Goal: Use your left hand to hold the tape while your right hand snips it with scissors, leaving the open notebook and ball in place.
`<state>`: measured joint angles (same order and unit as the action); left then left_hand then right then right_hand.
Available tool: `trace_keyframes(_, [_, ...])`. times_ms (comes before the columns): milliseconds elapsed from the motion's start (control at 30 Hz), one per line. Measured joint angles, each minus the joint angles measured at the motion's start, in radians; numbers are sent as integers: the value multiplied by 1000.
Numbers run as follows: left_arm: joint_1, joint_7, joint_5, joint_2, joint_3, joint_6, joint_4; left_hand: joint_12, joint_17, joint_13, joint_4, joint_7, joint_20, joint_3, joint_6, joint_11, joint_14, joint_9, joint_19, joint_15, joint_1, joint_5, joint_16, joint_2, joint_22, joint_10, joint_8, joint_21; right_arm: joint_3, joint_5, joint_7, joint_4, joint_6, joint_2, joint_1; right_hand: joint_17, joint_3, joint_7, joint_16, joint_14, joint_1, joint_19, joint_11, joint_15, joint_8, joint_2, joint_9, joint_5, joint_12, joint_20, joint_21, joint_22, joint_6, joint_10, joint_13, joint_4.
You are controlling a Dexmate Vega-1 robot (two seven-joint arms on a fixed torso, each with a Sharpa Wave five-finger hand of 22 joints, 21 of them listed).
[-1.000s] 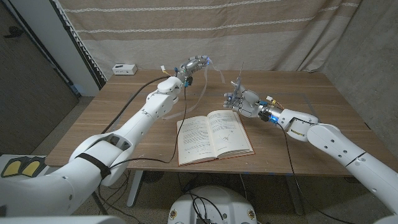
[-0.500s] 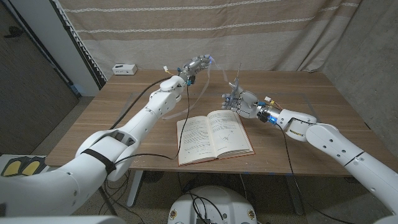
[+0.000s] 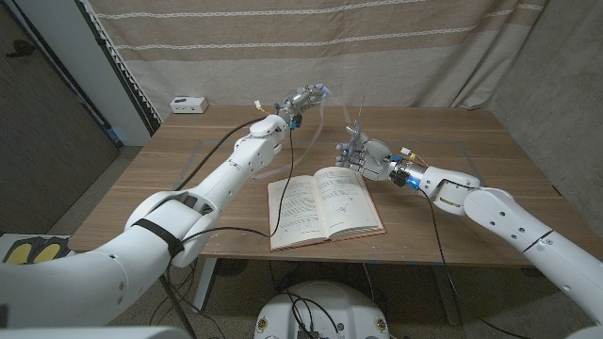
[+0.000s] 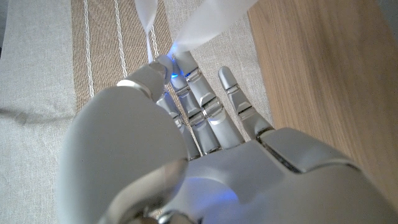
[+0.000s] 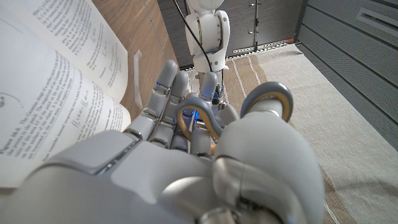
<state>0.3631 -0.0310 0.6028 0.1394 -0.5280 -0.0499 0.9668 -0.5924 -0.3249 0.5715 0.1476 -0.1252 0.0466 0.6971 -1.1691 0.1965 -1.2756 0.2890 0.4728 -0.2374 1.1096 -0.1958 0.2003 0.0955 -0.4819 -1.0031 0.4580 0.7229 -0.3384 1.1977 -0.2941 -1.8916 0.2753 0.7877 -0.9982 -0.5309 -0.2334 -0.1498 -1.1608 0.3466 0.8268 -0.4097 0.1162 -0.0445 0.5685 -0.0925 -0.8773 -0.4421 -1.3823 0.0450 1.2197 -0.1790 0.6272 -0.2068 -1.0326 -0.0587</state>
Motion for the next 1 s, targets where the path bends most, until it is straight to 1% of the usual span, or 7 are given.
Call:
trace_keyframes(133, [-1, -18, -10, -9, -6, -1, -3, 0, 0, -12, 4, -5, 0, -4, -15, -4, 0, -11, 0, 0, 0, 0, 0, 0, 0, -4, 0, 9, -1, 0, -2, 0, 0, 2, -1, -4, 0, 0, 3, 0, 0, -2, 0, 0, 0, 0, 1, 0, 0, 2, 0, 0, 0, 0, 0, 0])
trace_keyframes(233, [-1, -35, -20, -15, -11, -1, -3, 0, 4, -20, 4, -9, 0, -4, -19, -9, 0, -17, 0, 0, 3, 0, 0, -3, 0, -9, 0, 13, -1, 0, -6, 0, 0, 3, -1, -4, 0, 0, 3, 0, 0, -2, 0, 0, -8, 0, -1, 0, 0, 2, 0, 0, 0, 0, -2, 0])
trace_keyframes(333, [-1, -48, -27, -22, -15, -1, -3, 0, 5, -25, 4, -9, 0, -4, -19, -9, -4, -23, 0, -4, 3, 2, 0, -3, 3, -9, 0, 17, -1, 0, -10, 0, 0, 4, -1, -5, 0, 0, 3, 0, 0, -2, 0, 0, -8, 0, -1, 0, 0, 2, 0, 0, 0, 0, -3, 0])
trace_keyframes(433, [-1, -57, -32, -27, -18, -1, -5, 0, 5, -29, 4, -9, 0, -4, -19, -14, -4, -28, 0, -4, 7, 2, 0, 1, 5, -15, -7, 21, -1, 0, -14, 0, 0, 5, -1, -5, 0, -1, 7, 0, 0, -2, 0, 0, -8, 0, -1, 0, 0, 2, 0, 0, 0, 0, -1, 0])
trace_keyframes(533, [-4, -66, -38, -35, -23, -1, -13, 0, 5, -34, 4, -3, 0, -4, -24, -14, -4, -34, 0, -4, 8, 2, 0, 2, 5, -15, -12, 23, -1, 0, -19, 1, 0, 7, -1, -4, 0, -4, 7, 0, 0, -2, 0, 0, -8, 0, 2, 0, 0, 2, 0, 0, -4, 0, 0, 0])
trace_keyframes(600, [-5, -69, -43, -40, -26, -1, -18, 0, 5, -38, 4, -3, 0, -4, -24, -14, -4, -38, 0, -4, 8, 2, 0, 2, 5, -15, -15, 24, -1, -1, -23, 2, 0, 8, -1, -5, 0, -4, 7, 0, 0, -1, 0, 0, -15, 0, 2, 0, 0, 2, 0, 0, -4, 0, 0, 0])
trace_keyframes(1000, [-17, -73, -60, -66, -39, -20, -53, 6, 9, -49, 4, -3, 0, -4, -24, -10, -4, -36, -7, -4, 8, 2, 0, 3, 11, -18, -15, 32, -8, -6, -43, 13, 0, 9, 7, -5, 0, -4, 7, 0, 0, -2, 0, 0, -16, 0, 1, 0, 0, 1, -8, 0, -4, 0, 0, 0])
